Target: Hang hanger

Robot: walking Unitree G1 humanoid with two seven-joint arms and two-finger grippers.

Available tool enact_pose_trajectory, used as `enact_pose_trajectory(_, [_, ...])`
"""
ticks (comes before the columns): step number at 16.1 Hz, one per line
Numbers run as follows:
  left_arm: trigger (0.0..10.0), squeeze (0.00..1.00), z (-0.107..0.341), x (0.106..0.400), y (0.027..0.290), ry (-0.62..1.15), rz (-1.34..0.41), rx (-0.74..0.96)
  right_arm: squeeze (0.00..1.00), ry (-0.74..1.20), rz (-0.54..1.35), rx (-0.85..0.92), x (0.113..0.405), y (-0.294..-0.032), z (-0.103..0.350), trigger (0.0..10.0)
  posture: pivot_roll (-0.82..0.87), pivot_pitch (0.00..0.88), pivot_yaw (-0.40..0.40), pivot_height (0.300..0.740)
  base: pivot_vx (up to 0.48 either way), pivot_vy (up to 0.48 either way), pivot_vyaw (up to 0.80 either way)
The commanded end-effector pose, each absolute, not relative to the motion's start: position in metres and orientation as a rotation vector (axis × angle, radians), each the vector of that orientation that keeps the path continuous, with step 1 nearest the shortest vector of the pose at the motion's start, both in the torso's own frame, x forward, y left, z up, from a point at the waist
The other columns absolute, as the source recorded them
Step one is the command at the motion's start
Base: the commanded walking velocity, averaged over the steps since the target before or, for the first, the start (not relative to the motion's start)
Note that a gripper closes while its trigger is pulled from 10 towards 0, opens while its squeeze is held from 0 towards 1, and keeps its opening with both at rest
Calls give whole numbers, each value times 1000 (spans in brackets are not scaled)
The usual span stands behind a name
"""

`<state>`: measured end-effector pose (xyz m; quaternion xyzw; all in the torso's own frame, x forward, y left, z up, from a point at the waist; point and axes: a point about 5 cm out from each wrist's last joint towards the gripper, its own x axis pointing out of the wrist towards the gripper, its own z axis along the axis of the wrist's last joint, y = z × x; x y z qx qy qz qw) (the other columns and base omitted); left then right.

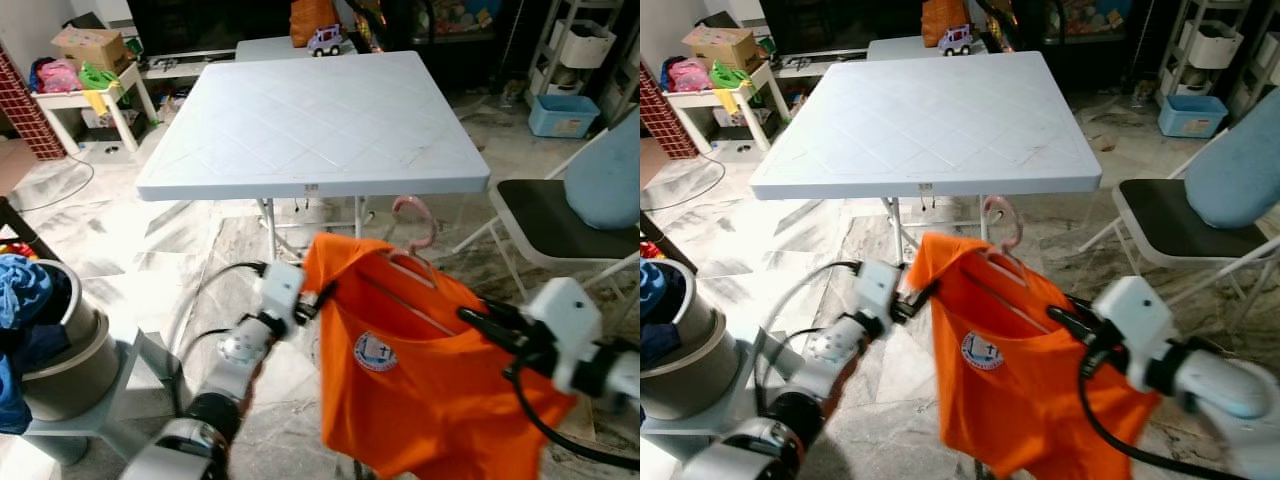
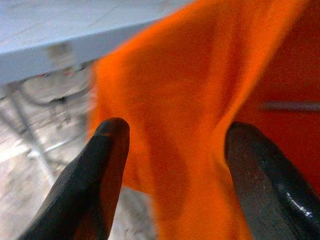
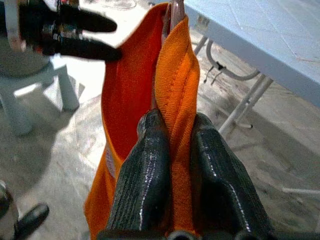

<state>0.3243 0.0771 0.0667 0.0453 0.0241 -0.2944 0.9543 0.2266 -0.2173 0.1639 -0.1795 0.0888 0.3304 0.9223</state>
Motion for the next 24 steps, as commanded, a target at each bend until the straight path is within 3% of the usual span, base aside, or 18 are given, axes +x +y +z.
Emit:
enact_pose_trajectory(1, [0,0,73,326,78,9,-613,120,0,135,672,-376,230,-212,168,10000,-239,36,69,740,0,0,0])
enact_pose_trajectory(4, [0,0,86,338,94,-58,-461,259,0,113,719,-291,229,-197,168,10000,-235,36,69,740,0,0,0])
enact_pose_trajectory(6, [0,0,93,345,101,-64,-403,252,0,104,731,-241,228,-193,168,10000,-237,34,69,740,0,0,0])
enact_pose_trajectory(11, [0,0,98,346,83,-61,-455,117,0,102,712,-170,226,-170,154,10000,-260,47,74,740,0,0,0])
enact_pose_trajectory(14, [0,0,91,341,83,-57,-459,165,0,87,713,-89,231,-155,150,10000,-197,30,70,740,0,0,0])
enact_pose_trajectory(15, [1294,0,92,343,87,-52,-424,187,0,91,722,-87,232,-153,149,10000,-194,27,69,740,0,0,0])
enact_pose_trajectory(16, [6157,0,95,348,95,-40,-376,207,0,76,734,-74,235,-151,154,10000,-188,31,72,740,0,0,0])
enact_pose_trajectory(17, [9412,0,99,354,106,-41,-310,261,0,54,760,-72,237,-152,161,10000,-190,19,69,740,0,0,0])
enact_pose_trajectory(19, [10000,0,107,364,125,-32,-215,300,0,43,759,-66,240,-156,168,10000,-181,9,58,740,0,0,0])
enact_pose_trajectory(21, [10000,0,116,371,136,-41,-143,333,0,41,783,-73,237,-160,174,10000,-180,4,60,740,0,0,0])
enact_pose_trajectory(22, [1882,0,121,374,137,-52,-142,315,0,43,782,-82,238,-161,175,10000,-183,0,65,740,0,0,0])
enact_pose_trajectory(23, [0,0,123,374,135,-60,-153,297,0,46,763,-102,239,-162,173,10000,-186,0,70,740,0,0,0])
enact_pose_trajectory(24, [0,0,124,375,132,-67,-162,298,0,51,734,-116,241,-162,172,10000,-185,0,72,740,0,0,0])
